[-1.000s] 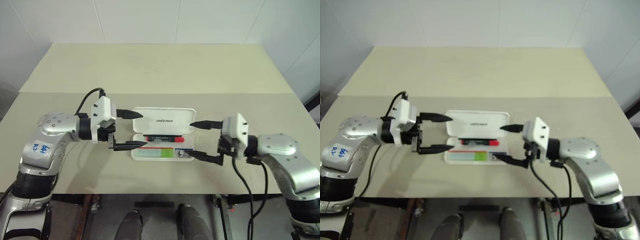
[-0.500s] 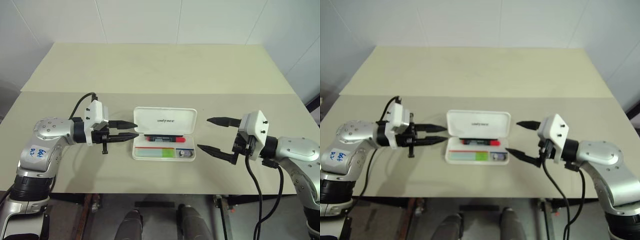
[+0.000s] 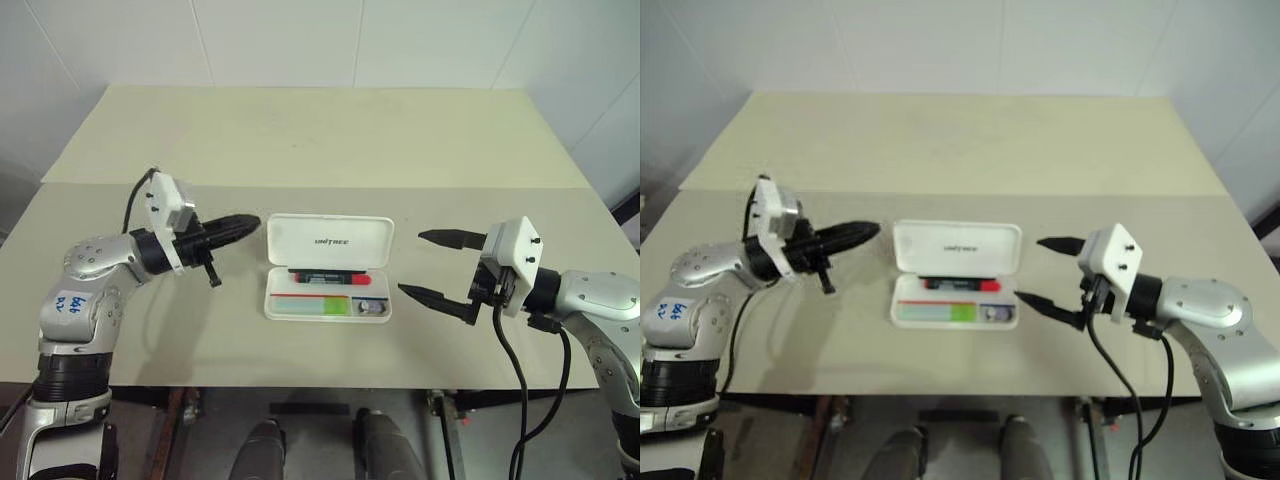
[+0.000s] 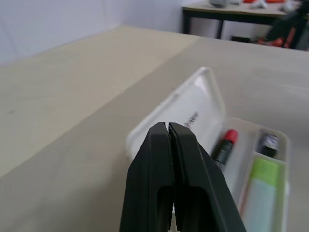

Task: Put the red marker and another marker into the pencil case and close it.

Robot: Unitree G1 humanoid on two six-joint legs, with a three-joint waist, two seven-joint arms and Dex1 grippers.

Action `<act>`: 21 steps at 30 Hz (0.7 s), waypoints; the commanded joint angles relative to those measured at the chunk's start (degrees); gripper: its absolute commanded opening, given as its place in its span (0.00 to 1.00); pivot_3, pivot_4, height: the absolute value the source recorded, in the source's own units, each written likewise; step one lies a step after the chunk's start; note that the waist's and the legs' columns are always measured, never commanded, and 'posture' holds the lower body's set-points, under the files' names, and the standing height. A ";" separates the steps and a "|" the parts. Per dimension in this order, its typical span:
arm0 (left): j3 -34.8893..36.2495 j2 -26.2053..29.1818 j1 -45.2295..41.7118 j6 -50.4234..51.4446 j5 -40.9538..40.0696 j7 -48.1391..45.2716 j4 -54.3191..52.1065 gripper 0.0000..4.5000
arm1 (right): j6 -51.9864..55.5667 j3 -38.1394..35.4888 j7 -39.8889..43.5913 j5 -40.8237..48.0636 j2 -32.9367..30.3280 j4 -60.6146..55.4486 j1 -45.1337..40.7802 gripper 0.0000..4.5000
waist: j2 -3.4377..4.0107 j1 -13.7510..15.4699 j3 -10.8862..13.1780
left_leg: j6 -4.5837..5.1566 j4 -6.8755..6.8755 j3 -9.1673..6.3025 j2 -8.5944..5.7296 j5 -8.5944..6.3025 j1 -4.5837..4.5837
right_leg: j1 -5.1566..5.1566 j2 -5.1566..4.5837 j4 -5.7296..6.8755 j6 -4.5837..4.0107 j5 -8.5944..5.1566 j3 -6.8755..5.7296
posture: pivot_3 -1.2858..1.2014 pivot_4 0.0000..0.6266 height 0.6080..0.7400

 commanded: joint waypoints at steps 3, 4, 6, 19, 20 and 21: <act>-0.95 -1.95 -1.70 2.46 1.98 5.73 3.15 0.00 | -0.66 -1.48 -1.69 0.40 -0.43 -1.53 -1.01 1.00 | 0.00 0.03 0.00 | 0.00 0.00 0.00 0.00 0.00 0.02 | 0.00 0.00 0.01 0.00 0.00 0.00 | 0.52 0.24 1.00; -1.50 -2.34 -1.91 2.58 2.05 5.75 3.21 0.00 | -0.67 -1.41 -1.85 0.42 -0.42 -1.56 -1.06 1.00 | -0.01 0.03 0.00 | 0.00 0.01 0.00 0.00 0.00 0.00 | 0.01 0.00 0.01 0.00 0.00 0.00 | 0.52 0.24 1.00; -2.18 -3.51 -2.66 2.60 3.06 7.34 4.14 0.00 | -0.65 -1.38 -2.20 0.49 -0.39 -1.70 -1.18 1.00 | -0.01 0.12 0.00 | 0.00 0.01 0.00 -0.01 0.00 -0.01 | 0.01 0.00 -0.02 0.00 0.01 0.00 | 0.52 0.24 1.00; -8.55 -5.29 -6.54 0.73 8.41 6.10 11.13 0.00 | -0.42 -1.53 -4.68 0.96 0.09 -3.78 -0.19 1.00 | -0.01 0.08 0.00 | 0.00 -0.04 0.00 -0.01 0.00 -0.01 | -0.01 0.01 -0.04 0.01 0.01 -0.01 | 0.52 0.24 1.00; -8.31 -5.07 -6.97 0.47 7.96 5.09 11.16 0.00 | -0.39 -1.55 -4.94 1.03 0.22 -3.96 -0.04 1.00 | -0.01 0.08 0.00 | 0.00 -0.04 0.00 -0.01 0.00 -0.01 | 0.00 0.00 -0.05 0.02 0.01 0.00 | 0.52 0.24 1.00; -8.08 -4.91 -7.25 0.27 7.68 4.35 11.16 0.00 | -0.35 -1.58 -5.14 1.12 0.28 -4.12 0.08 1.00 | -0.01 0.08 0.00 | 0.00 -0.04 0.00 -0.01 0.00 -0.02 | 0.00 0.00 -0.06 0.02 0.01 0.00 | 0.52 0.24 1.00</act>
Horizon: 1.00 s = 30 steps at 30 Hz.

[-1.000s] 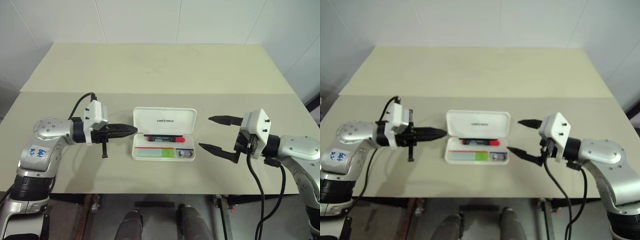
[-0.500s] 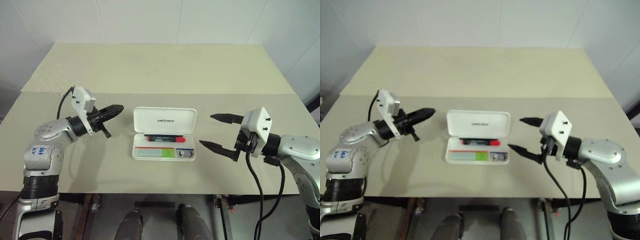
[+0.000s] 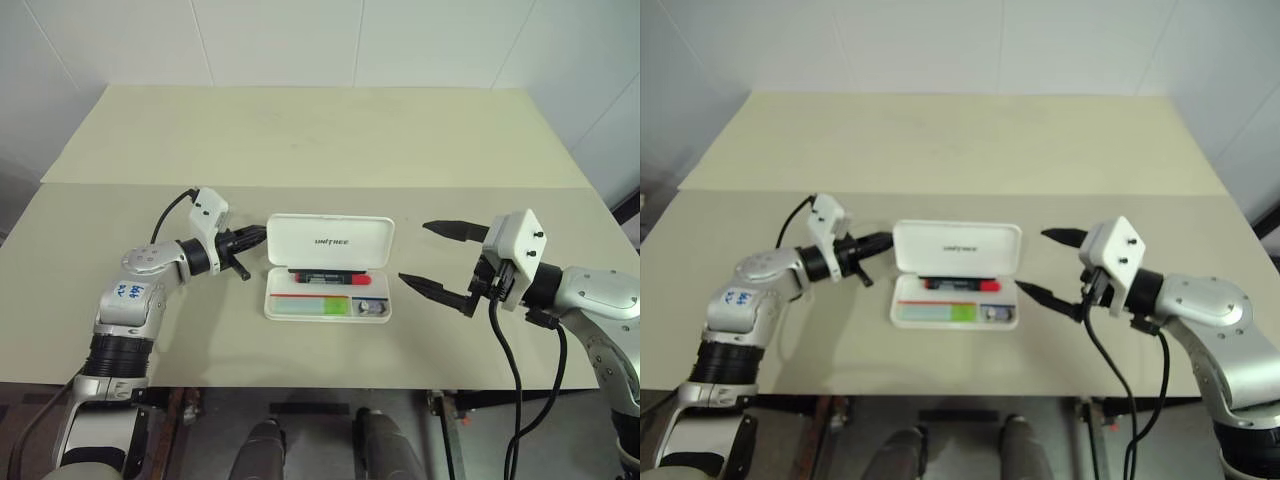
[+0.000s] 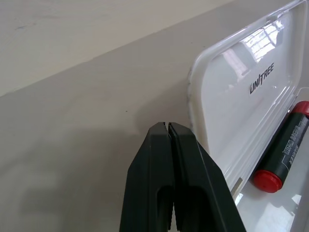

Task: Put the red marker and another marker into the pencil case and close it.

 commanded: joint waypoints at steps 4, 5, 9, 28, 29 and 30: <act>2.74 1.98 -1.97 -1.87 -2.81 -6.23 -1.30 0.00 | -0.45 -1.60 -1.52 1.13 0.34 -2.97 0.58 1.00 | 0.00 -0.03 0.00 | 0.00 0.00 0.00 0.00 0.00 0.00 | 0.00 0.00 -0.01 0.00 0.00 0.00 | 0.52 0.24 1.00; 3.00 2.39 -1.88 -2.17 -3.08 -7.16 -1.38 0.00 | -0.48 -1.53 -1.65 1.14 0.42 -3.04 0.70 1.00 | 0.00 -0.06 0.00 | 0.00 -0.01 0.00 0.00 0.00 0.00 | 0.00 0.00 -0.02 0.00 0.00 0.00 | 0.52 0.24 1.00; 3.63 3.27 -1.74 -3.86 -3.80 -10.26 -1.77 0.00 | -0.60 -1.14 -2.02 1.08 0.66 -3.18 0.86 1.00 | 0.00 -0.02 0.00 | 0.00 -0.04 0.00 0.00 0.00 0.00 | -0.01 0.00 -0.02 -0.01 0.00 0.00 | 0.52 0.24 1.00; -6.13 8.66 -0.99 -11.46 0.05 -29.93 -2.91 0.00 | -0.32 -1.15 -3.76 1.13 1.40 -4.38 0.86 1.00 | 0.00 -0.04 0.00 | 0.00 -0.09 0.00 0.01 0.00 0.00 | 0.00 0.00 -0.07 -0.02 -0.01 0.00 | 0.52 0.24 1.00; -6.57 8.66 -0.95 -11.47 0.15 -30.50 -2.87 0.00 | -0.24 -1.24 -4.00 1.16 1.40 -4.59 0.99 1.00 | 0.00 -0.07 0.00 | 0.00 -0.09 0.01 0.01 0.00 0.00 | 0.00 0.00 -0.08 -0.02 -0.01 0.00 | 0.52 0.24 1.00; -7.15 8.48 -0.97 -11.23 0.25 -31.01 -2.94 0.00 | -0.20 -1.28 -4.24 1.14 1.40 -4.77 1.14 1.00 | 0.00 -0.07 0.00 | 0.00 -0.10 0.01 0.01 0.00 0.00 | 0.00 0.00 -0.08 -0.02 -0.01 0.00 | 0.52 0.24 1.00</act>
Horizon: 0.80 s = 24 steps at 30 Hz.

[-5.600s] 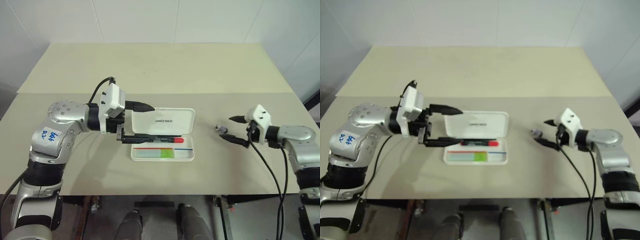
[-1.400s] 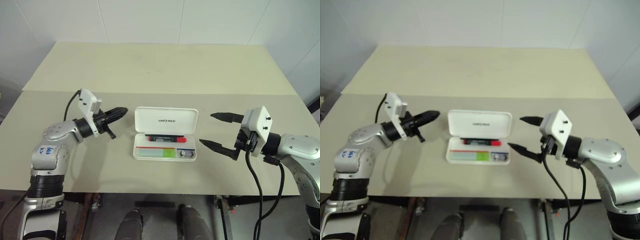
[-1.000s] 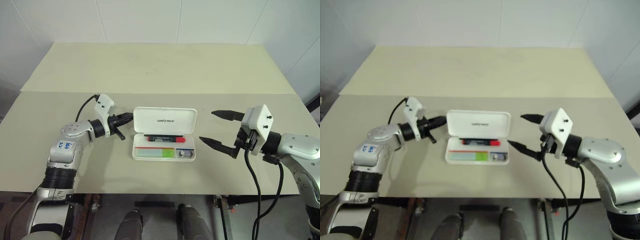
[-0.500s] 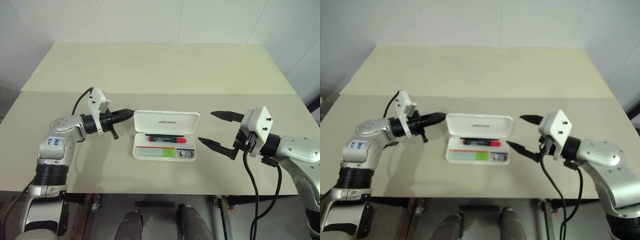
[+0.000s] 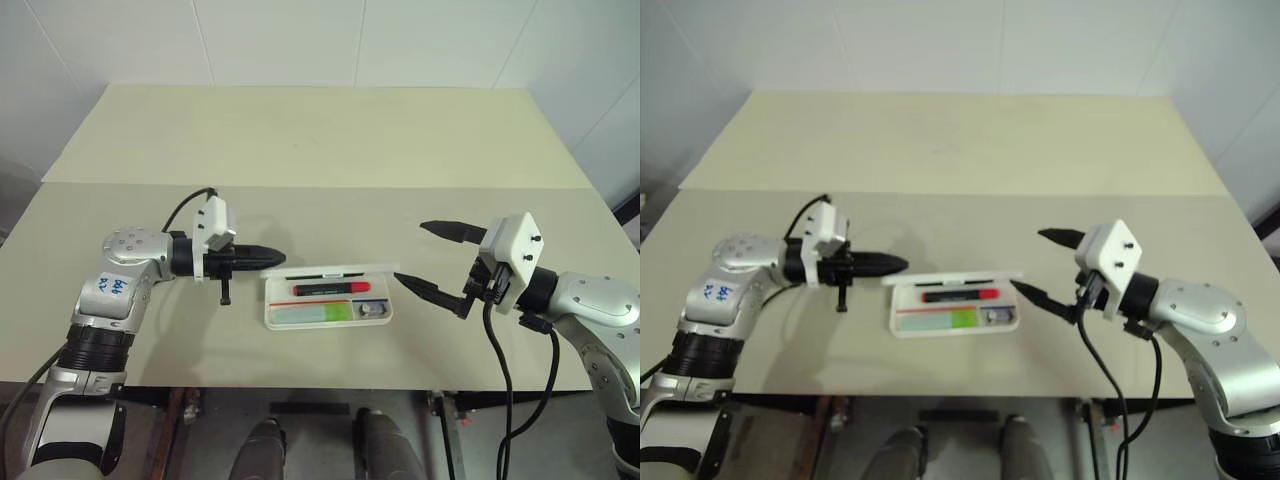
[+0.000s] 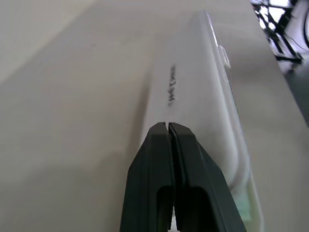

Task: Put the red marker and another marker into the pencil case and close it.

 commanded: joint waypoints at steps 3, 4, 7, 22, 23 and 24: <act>-3.54 0.59 0.43 0.68 1.16 -3.08 -2.40 0.00 | -0.07 -1.63 -1.69 0.75 0.13 -3.20 0.31 1.00 | 0.00 0.01 0.00 | 0.00 -0.01 0.00 0.00 0.00 0.00 | 0.00 0.00 0.01 -0.01 0.00 0.00 | 0.52 0.24 1.00; -4.50 0.73 0.69 1.28 1.58 -3.35 -3.07 0.00 | -0.02 -1.63 -1.91 0.80 0.15 -3.31 0.31 1.00 | 0.00 0.02 0.00 | 0.00 -0.01 0.00 0.00 0.00 0.00 | 0.00 0.00 0.00 -0.01 0.00 0.00 | 0.52 0.24 1.00; -6.26 0.80 1.35 1.82 2.80 -3.21 -4.27 0.00 | 0.05 -1.51 -2.35 0.79 0.14 -3.60 0.42 1.00 | 0.00 0.00 0.00 | 0.00 -0.02 -0.01 0.00 0.00 0.00 | 0.00 0.00 0.01 -0.01 -0.01 0.00 | 0.52 0.24 1.00; -11.79 -2.18 3.44 11.53 8.84 7.63 -11.60 0.00 | 0.35 -1.31 -5.28 0.77 1.48 -5.59 1.83 1.00 | 0.00 0.05 -0.01 | 0.01 0.01 -0.01 0.00 0.01 0.03 | 0.04 0.00 0.02 -0.01 0.00 0.00 | 0.52 0.24 1.00; -11.99 -1.98 3.62 12.16 8.66 7.61 -12.27 0.00 | 0.31 -1.28 -5.36 0.75 1.55 -5.62 1.89 1.00 | 0.00 0.05 -0.01 | 0.01 0.01 -0.01 0.00 0.01 0.03 | 0.04 0.00 0.02 -0.01 0.00 0.00 | 0.52 0.24 1.00; -12.03 -1.81 3.72 13.54 8.51 8.00 -13.04 0.00 | 0.21 -1.30 -5.45 0.75 1.64 -5.57 1.93 1.00 | 0.00 0.05 -0.01 | 0.01 0.00 -0.01 0.00 0.01 0.04 | 0.04 0.00 0.02 -0.01 0.00 0.00 | 0.52 0.24 1.00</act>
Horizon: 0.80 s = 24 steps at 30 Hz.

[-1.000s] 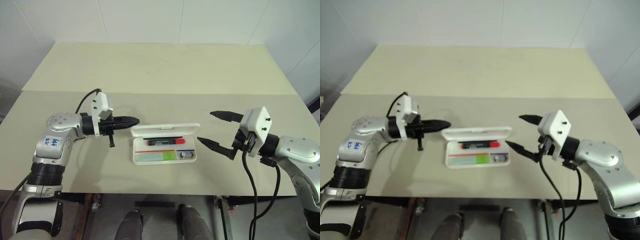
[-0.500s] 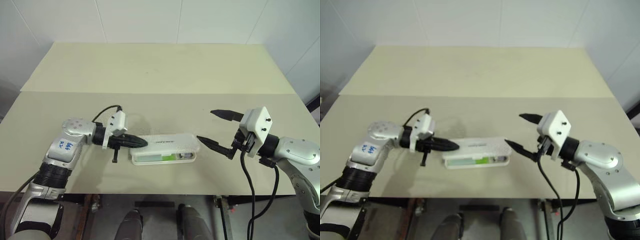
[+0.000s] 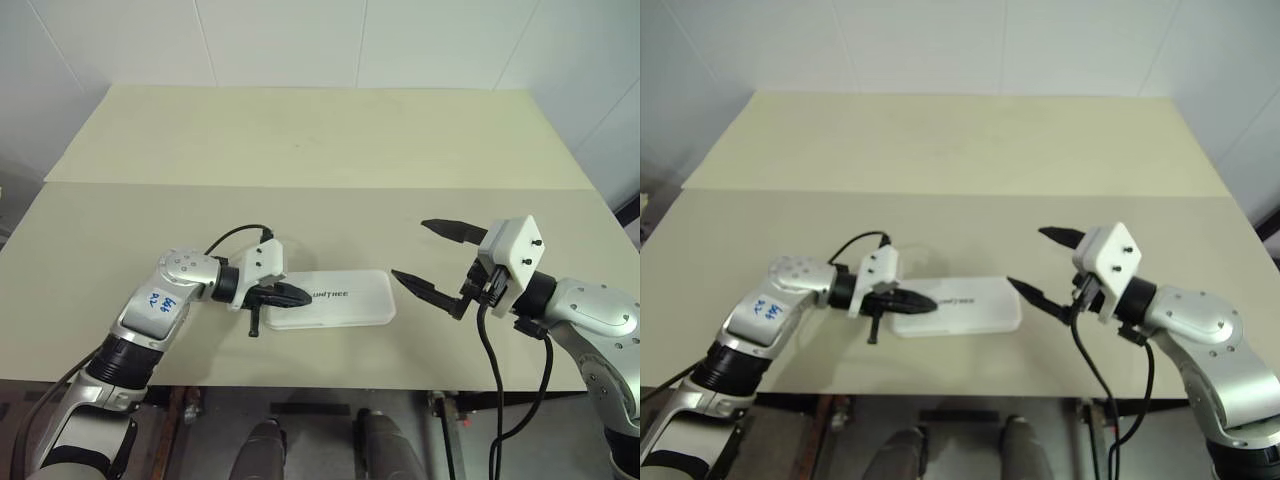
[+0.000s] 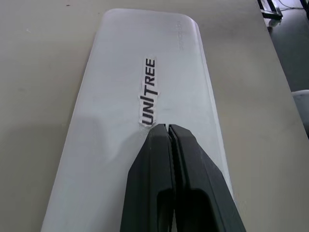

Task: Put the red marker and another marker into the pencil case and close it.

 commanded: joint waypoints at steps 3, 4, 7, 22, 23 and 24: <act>-1.72 1.14 1.12 5.98 0.67 1.29 -3.76 0.00 | -0.65 -1.03 -1.02 0.35 0.73 -1.87 -0.15 1.00 | 0.00 -0.01 0.00 | 0.00 0.00 0.00 0.00 0.00 0.00 | 0.00 0.00 0.00 -0.01 0.00 0.00 | 0.52 0.24 1.00; -1.08 0.79 0.90 6.44 0.30 1.87 -4.10 0.00 | -0.72 -0.78 -1.09 0.26 0.91 -1.74 -0.39 1.00 | 0.00 -0.01 0.00 | 0.00 0.00 0.00 0.00 0.00 0.00 | 0.00 0.00 0.00 0.00 0.00 0.00 | 0.52 0.24 1.00; 1.62 -0.35 0.08 6.73 -1.68 2.83 -4.24 0.00 | -0.87 -0.31 -1.13 -0.01 1.25 -1.41 -0.74 1.00 | 0.00 0.00 0.00 | 0.00 0.00 0.00 0.00 0.00 0.00 | 0.00 0.00 0.00 -0.01 0.00 0.00 | 0.52 0.24 1.00; 19.34 0.39 -3.40 -0.01 -14.17 0.99 -2.47 0.13 | -3.20 -0.16 2.35 -0.55 0.74 3.21 -1.70 1.00 | 0.00 -0.05 0.00 | 0.00 -0.04 0.00 0.00 0.00 -0.03 | -0.02 -0.01 -0.03 0.00 0.00 -0.01 | 0.52 0.24 1.00; 19.64 1.34 -2.90 -0.93 -14.03 -0.07 -1.94 0.21 | -3.41 -0.74 2.79 -0.46 0.40 3.72 -1.58 1.00 | 0.00 -0.05 0.00 | 0.00 -0.04 0.00 0.00 0.00 -0.02 | -0.02 0.00 -0.03 0.01 0.00 0.00 | 0.52 0.24 1.00; 19.66 1.92 -2.67 -1.61 -13.86 -0.71 -1.54 0.28 | -3.68 -1.28 3.28 -0.36 0.09 4.31 -1.50 1.00 | 0.00 -0.05 0.00 | 0.00 -0.04 0.00 0.00 0.00 -0.03 | -0.02 0.00 -0.03 0.00 0.00 0.00 | 0.52 0.24 1.00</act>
